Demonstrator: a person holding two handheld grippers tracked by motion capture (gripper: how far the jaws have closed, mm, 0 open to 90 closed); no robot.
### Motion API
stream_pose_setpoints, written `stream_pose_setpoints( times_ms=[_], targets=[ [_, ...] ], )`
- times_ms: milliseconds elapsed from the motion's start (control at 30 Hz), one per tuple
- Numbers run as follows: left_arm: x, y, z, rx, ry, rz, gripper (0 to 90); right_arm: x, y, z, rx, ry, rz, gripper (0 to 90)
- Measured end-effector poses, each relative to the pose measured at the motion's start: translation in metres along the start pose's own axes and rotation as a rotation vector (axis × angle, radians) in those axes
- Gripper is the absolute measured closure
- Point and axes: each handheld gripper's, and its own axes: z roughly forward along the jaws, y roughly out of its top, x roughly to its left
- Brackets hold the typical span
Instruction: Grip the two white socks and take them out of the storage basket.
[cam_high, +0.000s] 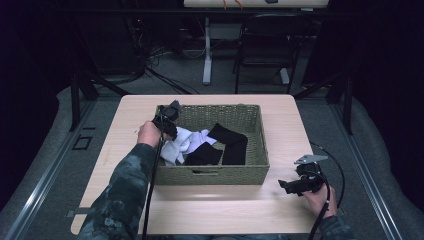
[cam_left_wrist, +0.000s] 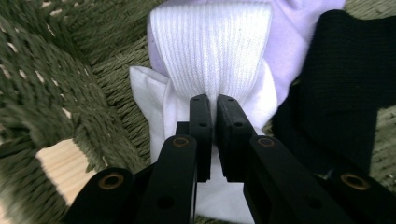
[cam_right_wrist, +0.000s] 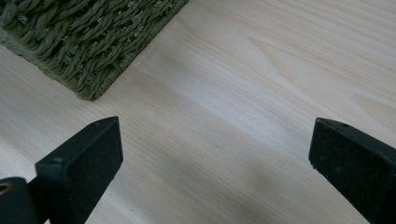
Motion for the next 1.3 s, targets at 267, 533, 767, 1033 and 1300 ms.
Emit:
stream_pose_setpoints(
  times_ms=[267,533,767,1033,1300],
  targets=[
    [0.001,0.001,-0.027,-0.041,-0.03,0.019,86.0,0.001,0.0,0.0,0.0,-0.001,-0.003,2.3],
    [-0.001,0.006,-0.058,-0.084,-0.029,0.036,86.0,0.0,0.0,0.001,0.007,-0.001,-0.001,2.2],
    [-0.004,0.009,-0.08,-0.094,-0.024,0.061,85.9,0.0,0.0,0.0,0.016,-0.005,-0.009,2.2],
    [-0.004,0.01,-0.106,-0.117,-0.024,0.071,85.8,0.0,0.0,0.0,0.019,-0.001,-0.009,2.2],
    [-0.003,0.012,-0.127,-0.135,-0.008,0.078,85.7,0.0,0.0,0.001,0.013,-0.002,-0.011,2.2]
  ],
)
